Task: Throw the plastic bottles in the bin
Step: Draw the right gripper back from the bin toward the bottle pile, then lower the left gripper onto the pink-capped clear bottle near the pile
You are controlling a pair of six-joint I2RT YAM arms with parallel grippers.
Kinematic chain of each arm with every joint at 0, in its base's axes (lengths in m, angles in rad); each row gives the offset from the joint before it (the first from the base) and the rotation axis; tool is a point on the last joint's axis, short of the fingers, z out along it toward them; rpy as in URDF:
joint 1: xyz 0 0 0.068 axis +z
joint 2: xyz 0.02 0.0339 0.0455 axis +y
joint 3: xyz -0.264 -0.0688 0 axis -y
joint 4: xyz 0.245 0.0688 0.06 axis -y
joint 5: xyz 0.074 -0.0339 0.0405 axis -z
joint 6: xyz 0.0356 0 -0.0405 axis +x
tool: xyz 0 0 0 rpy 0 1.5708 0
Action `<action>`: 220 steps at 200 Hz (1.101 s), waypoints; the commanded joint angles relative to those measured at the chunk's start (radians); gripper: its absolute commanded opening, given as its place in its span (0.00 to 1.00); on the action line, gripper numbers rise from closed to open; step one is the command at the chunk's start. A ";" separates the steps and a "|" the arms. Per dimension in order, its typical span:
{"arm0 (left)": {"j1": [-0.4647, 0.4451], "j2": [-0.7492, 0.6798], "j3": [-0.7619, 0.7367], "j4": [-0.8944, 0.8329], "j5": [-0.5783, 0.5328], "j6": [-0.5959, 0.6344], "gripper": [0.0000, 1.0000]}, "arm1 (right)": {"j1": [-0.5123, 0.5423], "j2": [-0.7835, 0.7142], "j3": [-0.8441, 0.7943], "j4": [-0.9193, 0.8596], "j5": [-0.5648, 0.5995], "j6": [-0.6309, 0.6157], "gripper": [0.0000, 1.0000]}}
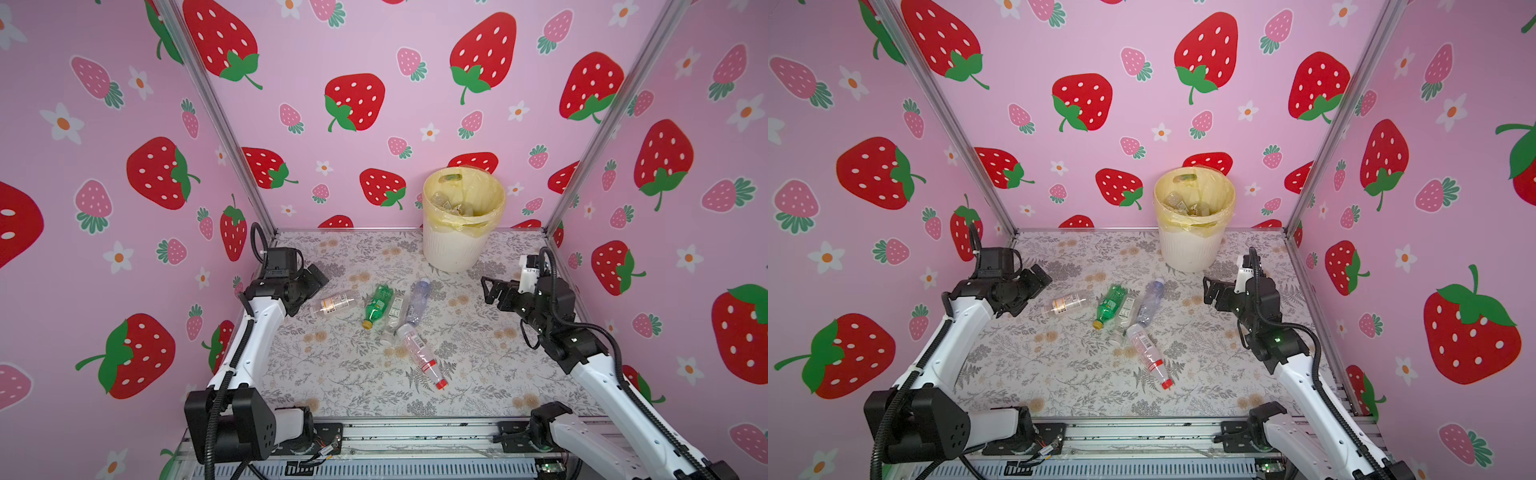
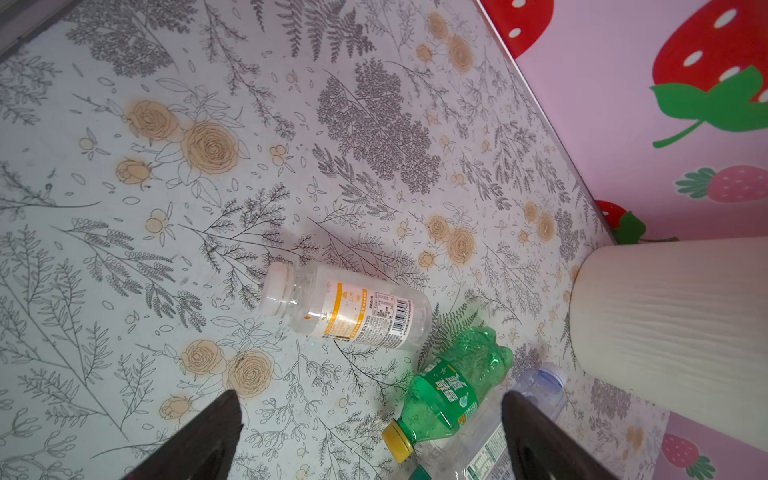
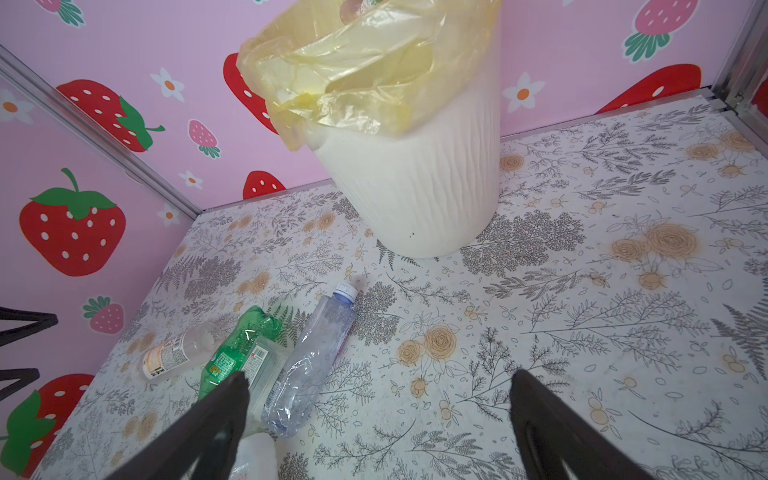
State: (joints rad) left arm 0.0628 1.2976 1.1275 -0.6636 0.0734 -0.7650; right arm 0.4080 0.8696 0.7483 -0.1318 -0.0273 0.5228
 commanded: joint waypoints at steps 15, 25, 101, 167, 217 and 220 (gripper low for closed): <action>0.004 -0.021 -0.023 -0.028 -0.099 -0.253 0.99 | 0.000 -0.031 -0.025 0.001 -0.008 0.019 0.99; 0.003 -0.020 -0.036 -0.003 -0.094 -0.278 0.99 | 0.000 -0.039 -0.036 0.004 0.004 0.022 0.99; -0.056 0.026 -0.033 0.020 -0.113 -0.403 0.99 | 0.000 -0.075 -0.075 0.011 0.006 0.051 0.99; -0.112 0.203 0.079 -0.017 -0.094 -0.424 0.99 | 0.000 -0.076 -0.073 0.010 0.008 0.057 0.99; -0.130 0.324 0.093 0.003 -0.059 -0.476 0.99 | 0.000 -0.084 -0.083 0.003 0.007 0.066 0.99; -0.131 0.328 0.093 0.007 -0.060 -0.481 0.99 | 0.000 -0.085 -0.085 0.003 0.008 0.066 0.99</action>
State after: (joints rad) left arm -0.0559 1.5990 1.1851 -0.6514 0.0116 -1.1934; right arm 0.4080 0.8013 0.6781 -0.1284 -0.0269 0.5743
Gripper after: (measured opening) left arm 0.991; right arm 0.994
